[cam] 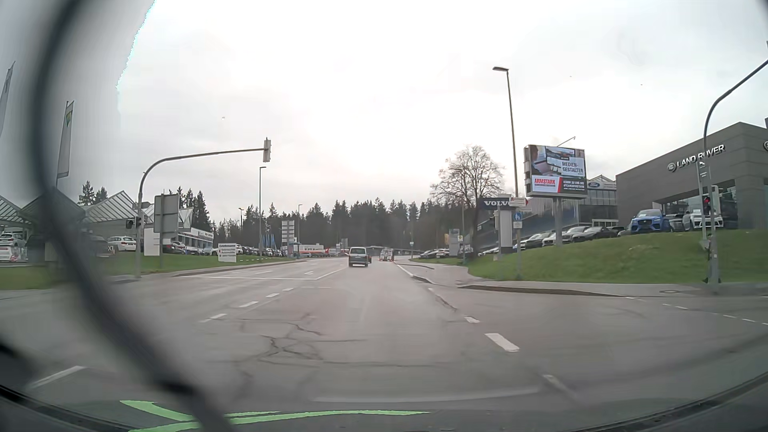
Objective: Follow the waypoints while adhering to traffic rules and regulations
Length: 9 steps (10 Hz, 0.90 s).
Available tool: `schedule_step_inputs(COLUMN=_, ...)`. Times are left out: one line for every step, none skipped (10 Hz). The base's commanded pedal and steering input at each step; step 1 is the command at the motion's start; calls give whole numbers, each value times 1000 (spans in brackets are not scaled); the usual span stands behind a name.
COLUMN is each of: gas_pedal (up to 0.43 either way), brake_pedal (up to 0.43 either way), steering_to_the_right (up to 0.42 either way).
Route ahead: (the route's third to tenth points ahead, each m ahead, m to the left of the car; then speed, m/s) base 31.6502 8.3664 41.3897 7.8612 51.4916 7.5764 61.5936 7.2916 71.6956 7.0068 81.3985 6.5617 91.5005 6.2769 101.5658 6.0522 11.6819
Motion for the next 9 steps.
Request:
schedule_step_inputs(gas_pedal=28, brake_pedal=0, steering_to_the_right=0)
schedule_step_inputs(gas_pedal=28, brake_pedal=0, steering_to_the_right=1)
schedule_step_inputs(gas_pedal=28, brake_pedal=0, steering_to_the_right=1)
schedule_step_inputs(gas_pedal=28, brake_pedal=0, steering_to_the_right=1)
schedule_step_inputs(gas_pedal=28, brake_pedal=0, steering_to_the_right=1)
schedule_step_inputs(gas_pedal=39, brake_pedal=0, steering_to_the_right=1)
schedule_step_inputs(gas_pedal=39, brake_pedal=0, steering_to_the_right=1)
schedule_step_inputs(gas_pedal=39, brake_pedal=0, steering_to_the_right=1)
schedule_step_inputs(gas_pedal=39, brake_pedal=0, steering_to_the_right=1)
